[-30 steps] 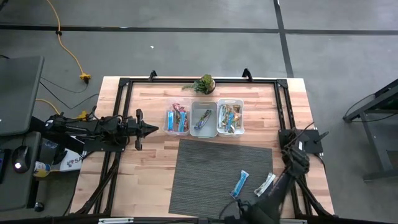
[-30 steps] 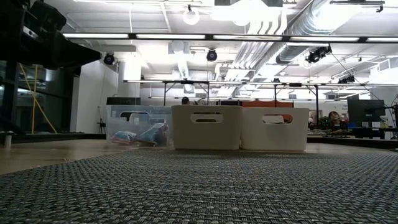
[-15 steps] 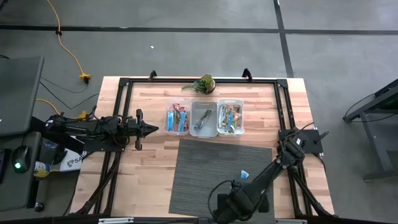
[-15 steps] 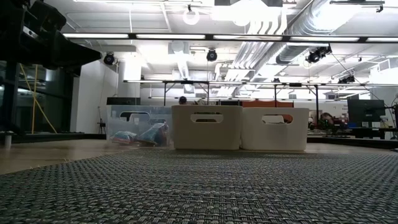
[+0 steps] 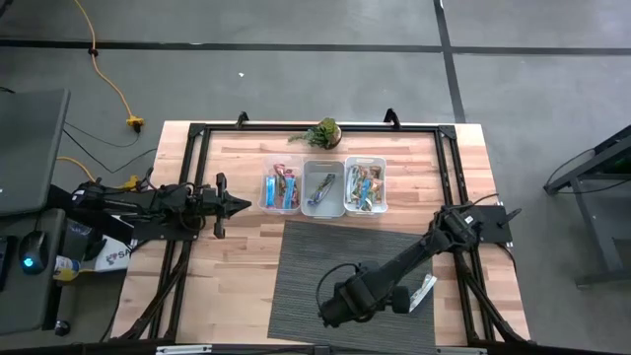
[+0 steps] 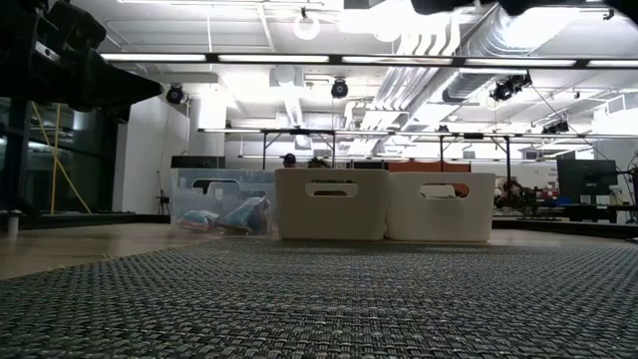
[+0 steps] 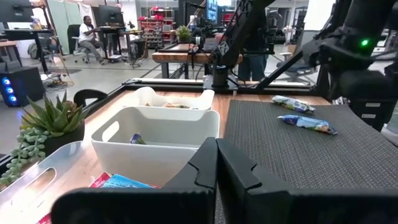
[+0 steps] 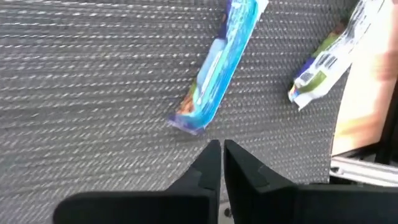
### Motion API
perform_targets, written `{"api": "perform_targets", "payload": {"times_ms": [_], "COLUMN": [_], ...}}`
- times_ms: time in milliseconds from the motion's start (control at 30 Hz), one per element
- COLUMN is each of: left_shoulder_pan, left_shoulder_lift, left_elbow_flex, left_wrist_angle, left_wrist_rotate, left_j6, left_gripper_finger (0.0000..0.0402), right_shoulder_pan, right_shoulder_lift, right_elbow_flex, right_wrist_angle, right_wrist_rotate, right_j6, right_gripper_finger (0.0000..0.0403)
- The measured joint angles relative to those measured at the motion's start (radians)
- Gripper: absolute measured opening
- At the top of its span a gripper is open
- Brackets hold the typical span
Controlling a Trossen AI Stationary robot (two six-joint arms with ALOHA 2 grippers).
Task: Pick and place Granola Bars by type
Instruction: Put the blue granola bar into the gray bin
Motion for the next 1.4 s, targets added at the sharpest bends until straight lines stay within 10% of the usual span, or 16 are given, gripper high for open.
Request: {"api": "perform_targets", "payload": {"times_ms": [667, 1400], "left_shoulder_pan": [0.000, 0.000], "left_shoulder_lift": [0.000, 0.000], "left_elbow_flex": [0.000, 0.000], "left_wrist_angle": [0.000, 0.000], "left_wrist_rotate": [-0.001, -0.001], "left_j6": [0.000, 0.000], "left_gripper_finger": [0.0000, 0.0000], "right_shoulder_pan": [-0.034, -0.072], "right_shoulder_lift": [0.000, 0.001], "right_elbow_flex": [-0.169, -0.333], "right_wrist_angle": [0.083, 0.183], "right_wrist_rotate": [-0.074, -0.096], "right_j6": [0.033, 0.053], "right_gripper_finger": [0.0185, 0.0202]}}
